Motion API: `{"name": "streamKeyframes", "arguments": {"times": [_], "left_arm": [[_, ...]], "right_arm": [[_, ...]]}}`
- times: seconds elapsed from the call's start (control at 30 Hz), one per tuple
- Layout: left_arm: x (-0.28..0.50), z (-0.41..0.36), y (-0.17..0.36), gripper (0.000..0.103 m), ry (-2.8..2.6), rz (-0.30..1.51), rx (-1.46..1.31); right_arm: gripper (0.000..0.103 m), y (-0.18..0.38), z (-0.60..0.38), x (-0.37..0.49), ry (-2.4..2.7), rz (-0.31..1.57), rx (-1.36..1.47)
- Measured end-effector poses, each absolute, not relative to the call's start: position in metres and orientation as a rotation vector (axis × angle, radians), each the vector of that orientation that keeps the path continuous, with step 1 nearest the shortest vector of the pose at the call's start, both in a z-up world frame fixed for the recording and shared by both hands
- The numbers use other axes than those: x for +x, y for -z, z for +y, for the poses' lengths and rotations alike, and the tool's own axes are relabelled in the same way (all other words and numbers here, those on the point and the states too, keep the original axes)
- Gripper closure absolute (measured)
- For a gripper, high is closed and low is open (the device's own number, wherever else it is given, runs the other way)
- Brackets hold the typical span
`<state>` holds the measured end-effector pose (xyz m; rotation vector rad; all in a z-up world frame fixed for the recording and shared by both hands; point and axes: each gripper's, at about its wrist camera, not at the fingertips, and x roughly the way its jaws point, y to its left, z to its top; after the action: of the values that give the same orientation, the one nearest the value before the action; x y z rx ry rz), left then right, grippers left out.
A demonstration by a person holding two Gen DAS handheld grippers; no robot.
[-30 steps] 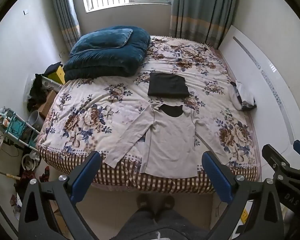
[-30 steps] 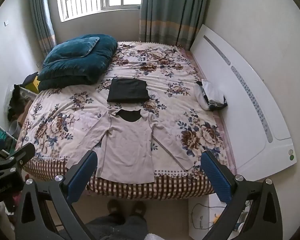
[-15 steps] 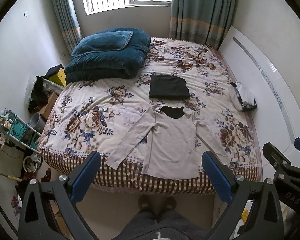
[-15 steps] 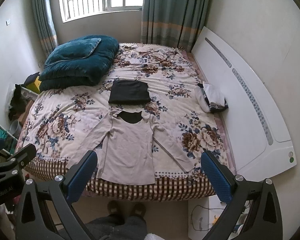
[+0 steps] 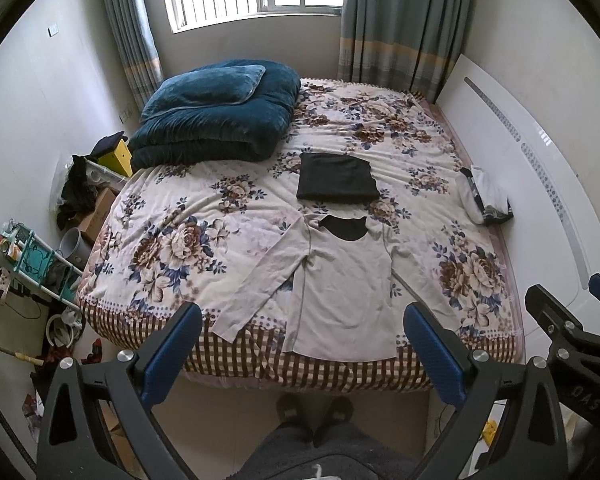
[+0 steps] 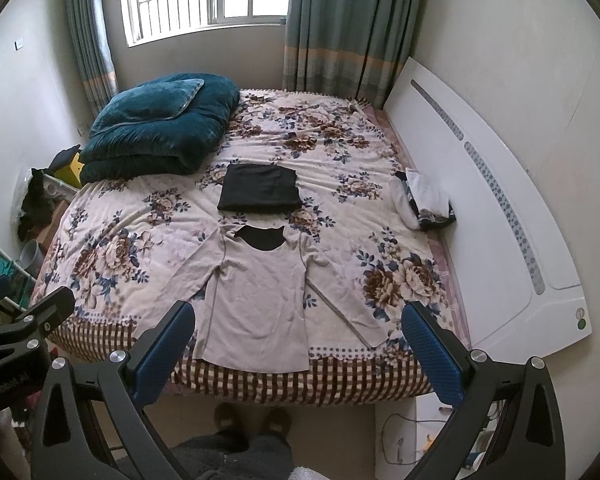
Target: Fold small clothes
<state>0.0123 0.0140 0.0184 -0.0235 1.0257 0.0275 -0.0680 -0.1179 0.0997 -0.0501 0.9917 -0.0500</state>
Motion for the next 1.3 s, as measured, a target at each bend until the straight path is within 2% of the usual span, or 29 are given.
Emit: {"name": "streamKeyframes", "arguments": {"times": [1.3], "left_arm": [[0.02,0.009,-0.032,0.0,-0.028,1.006,-0.022]], "right_arm": [[0.0,-0.109,-0.118,-0.068,0.05,0.976,-0.055]]}}
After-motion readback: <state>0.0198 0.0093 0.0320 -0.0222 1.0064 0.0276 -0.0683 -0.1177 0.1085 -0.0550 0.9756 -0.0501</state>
